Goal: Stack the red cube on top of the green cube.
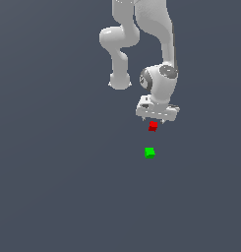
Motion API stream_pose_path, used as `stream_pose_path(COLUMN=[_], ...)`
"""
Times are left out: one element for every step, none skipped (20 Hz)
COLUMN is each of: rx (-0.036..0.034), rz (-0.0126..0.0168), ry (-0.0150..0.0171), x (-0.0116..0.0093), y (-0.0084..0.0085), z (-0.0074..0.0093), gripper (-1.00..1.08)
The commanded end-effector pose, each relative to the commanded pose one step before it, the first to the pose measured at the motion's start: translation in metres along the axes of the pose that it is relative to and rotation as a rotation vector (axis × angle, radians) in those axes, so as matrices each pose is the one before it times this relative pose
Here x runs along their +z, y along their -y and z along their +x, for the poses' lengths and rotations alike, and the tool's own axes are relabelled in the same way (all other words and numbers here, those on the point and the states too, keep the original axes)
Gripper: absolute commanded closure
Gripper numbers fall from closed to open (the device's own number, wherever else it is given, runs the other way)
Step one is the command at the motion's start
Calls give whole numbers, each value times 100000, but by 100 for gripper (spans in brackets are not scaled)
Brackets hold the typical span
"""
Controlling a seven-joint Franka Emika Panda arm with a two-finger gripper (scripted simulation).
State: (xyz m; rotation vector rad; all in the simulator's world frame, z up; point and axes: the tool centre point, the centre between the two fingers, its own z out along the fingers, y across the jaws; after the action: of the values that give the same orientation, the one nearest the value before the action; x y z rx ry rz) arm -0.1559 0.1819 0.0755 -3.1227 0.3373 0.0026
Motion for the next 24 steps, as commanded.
stream_pose_path(rx=[1121, 275, 228, 182, 138, 84, 48, 0, -48, -84, -109, -69, 0, 49, 0, 0, 0, 0, 0, 0, 0, -49, 0, 0], rz=[-3, -8, -7, -6, -6, -5, -5, 0, -9, -2, -2, -1, 0, 2, 0, 0, 0, 0, 0, 0, 0, -2, 0, 0], ry=[-120, -20, -17, -14, -11, -7, -5, 0, 1, 5, 7, 5, 0, 1, 0, 0, 0, 0, 0, 0, 0, 2, 0, 0], x=[329, 95, 80, 64, 48, 33, 17, 0, -13, -31, -35, -22, -8, 25, 26, 79, 131, 183, 234, 285, 335, 385, 432, 478], y=[576, 170, 143, 116, 89, 65, 34, 8, -17, -48, -53, -34, -21, 42, -1, -3, -5, -7, -9, -11, -12, 6, -14, -14], z=[-525, -151, -125, -98, -70, -46, -16, 11, 37, 66, 68, 41, 21, -55, 0, -1, -2, -3, -4, -5, -5, -20, -5, -3], gripper=[-92, -92, -92, -92, -92, -92, -92, -92, -92, -92, -92, -92, -92, -92, -92, -92, -92, -92, -92, -92, -92, -92, -92, -92])
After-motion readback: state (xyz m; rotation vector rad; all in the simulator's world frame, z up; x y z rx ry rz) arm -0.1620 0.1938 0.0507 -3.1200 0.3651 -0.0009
